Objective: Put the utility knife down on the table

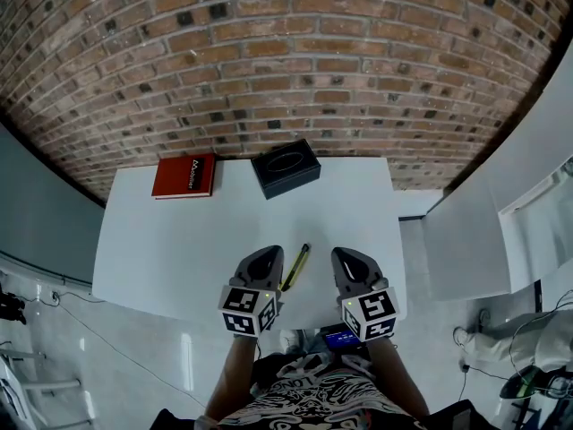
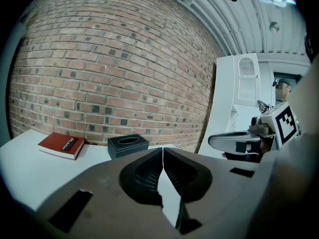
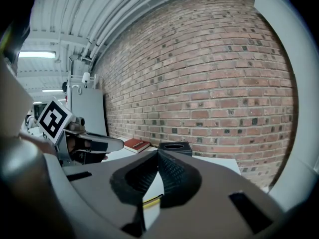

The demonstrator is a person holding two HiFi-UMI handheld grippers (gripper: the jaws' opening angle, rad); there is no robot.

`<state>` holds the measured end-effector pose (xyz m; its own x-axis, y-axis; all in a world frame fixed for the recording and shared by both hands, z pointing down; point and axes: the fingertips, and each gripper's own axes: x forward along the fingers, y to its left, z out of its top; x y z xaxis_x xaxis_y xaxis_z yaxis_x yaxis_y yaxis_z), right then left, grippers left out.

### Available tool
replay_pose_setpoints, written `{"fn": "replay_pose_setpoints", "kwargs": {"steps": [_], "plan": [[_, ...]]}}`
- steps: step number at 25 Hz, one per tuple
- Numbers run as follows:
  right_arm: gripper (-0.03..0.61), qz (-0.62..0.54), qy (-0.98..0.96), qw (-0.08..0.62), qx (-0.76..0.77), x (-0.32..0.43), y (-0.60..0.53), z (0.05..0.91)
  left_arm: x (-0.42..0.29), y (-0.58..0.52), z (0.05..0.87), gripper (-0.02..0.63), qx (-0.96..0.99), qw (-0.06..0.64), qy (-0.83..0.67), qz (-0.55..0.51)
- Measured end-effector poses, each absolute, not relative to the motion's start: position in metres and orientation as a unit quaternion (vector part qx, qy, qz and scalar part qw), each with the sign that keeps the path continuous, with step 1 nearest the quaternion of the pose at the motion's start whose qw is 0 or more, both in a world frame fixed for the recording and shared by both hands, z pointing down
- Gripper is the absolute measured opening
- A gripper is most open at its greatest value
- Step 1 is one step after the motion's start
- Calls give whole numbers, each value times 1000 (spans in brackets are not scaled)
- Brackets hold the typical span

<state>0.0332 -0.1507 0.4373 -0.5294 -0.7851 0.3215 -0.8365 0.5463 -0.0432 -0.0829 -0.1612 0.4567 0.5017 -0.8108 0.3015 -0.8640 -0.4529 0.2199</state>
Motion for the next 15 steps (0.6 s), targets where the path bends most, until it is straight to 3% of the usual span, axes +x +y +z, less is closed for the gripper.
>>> {"fn": "replay_pose_setpoints", "kwargs": {"steps": [15], "plan": [[0, 100, -864, 140, 473, 31, -156, 441, -88, -169, 459, 18, 851, 187, -486, 65]]}}
